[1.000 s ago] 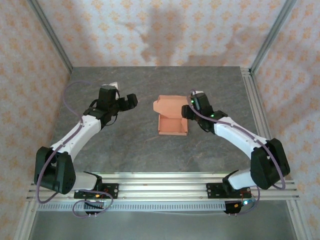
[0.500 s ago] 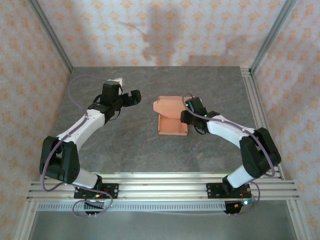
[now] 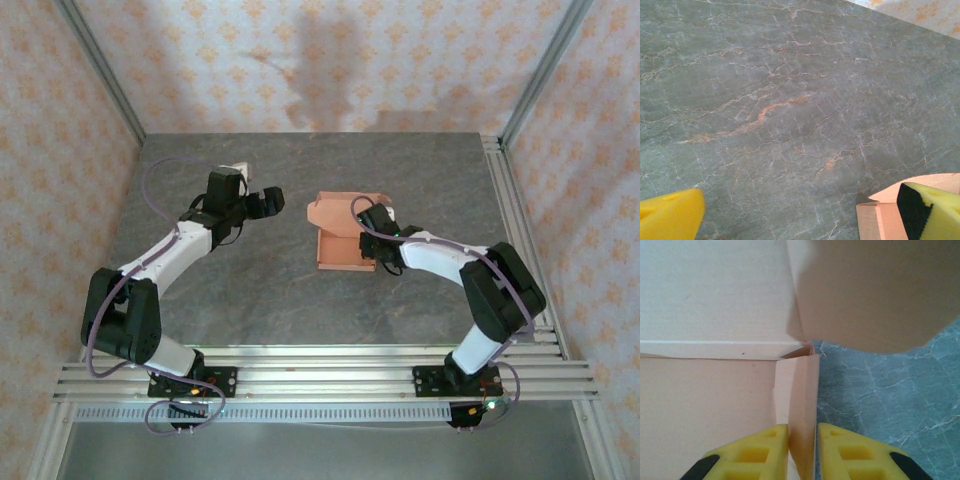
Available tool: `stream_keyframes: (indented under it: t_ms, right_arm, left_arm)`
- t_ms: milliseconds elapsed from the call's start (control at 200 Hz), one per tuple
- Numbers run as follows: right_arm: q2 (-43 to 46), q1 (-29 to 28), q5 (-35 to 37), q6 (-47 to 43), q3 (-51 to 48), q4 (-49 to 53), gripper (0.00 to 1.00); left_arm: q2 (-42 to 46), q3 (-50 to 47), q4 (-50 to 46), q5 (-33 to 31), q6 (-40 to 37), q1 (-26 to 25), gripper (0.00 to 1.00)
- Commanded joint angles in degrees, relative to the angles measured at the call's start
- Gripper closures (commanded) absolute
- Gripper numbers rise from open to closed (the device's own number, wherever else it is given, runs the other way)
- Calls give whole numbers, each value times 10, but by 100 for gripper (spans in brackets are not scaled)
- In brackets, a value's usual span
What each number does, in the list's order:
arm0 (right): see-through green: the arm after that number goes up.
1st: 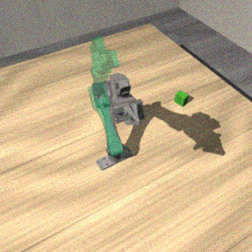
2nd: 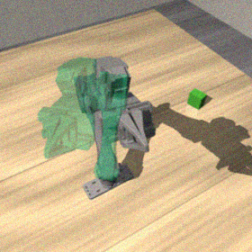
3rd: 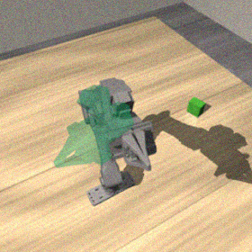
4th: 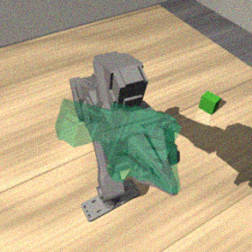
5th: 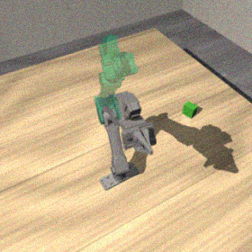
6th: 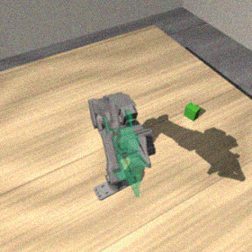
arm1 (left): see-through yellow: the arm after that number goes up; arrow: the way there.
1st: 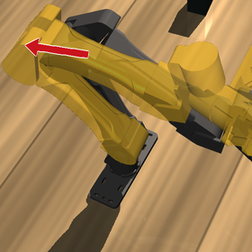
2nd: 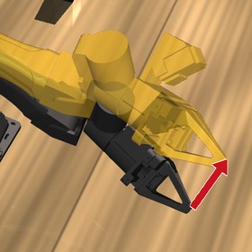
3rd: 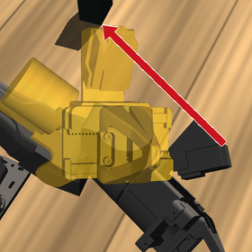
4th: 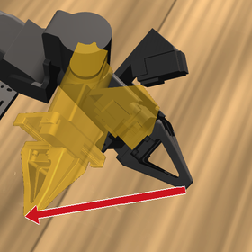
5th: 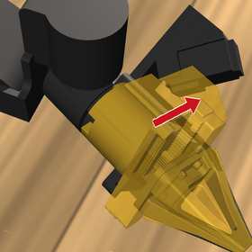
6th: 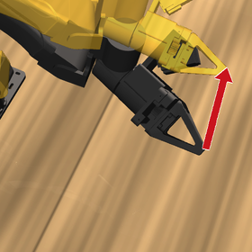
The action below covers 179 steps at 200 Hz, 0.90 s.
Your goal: Fold the paper box
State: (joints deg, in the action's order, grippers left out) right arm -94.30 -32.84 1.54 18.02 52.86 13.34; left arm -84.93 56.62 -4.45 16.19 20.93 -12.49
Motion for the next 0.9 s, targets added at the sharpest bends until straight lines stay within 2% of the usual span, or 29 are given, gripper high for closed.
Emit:
stream_keyframes:
  t_ms: [0,440,581,746,891]
  right_arm:
    - [-13,-6,14,3,18,21,79]
    - [-39,-7,13,1,29,42,79]
    - [-28,-7,20,2,30,44,93]
    - [-6,-7,29,3,28,44,95]
    - [43,-7,31,1,1,-5,95]
  left_arm:
    - [-3,-4,18,9,-6,-1,0]
    - [21,-22,9,-2,-11,-1,0]
    - [32,-29,4,-13,-14,-1,0]
    - [27,-34,2,-29,0,0,0]
    - [-5,-39,-4,-39,57,15,0]
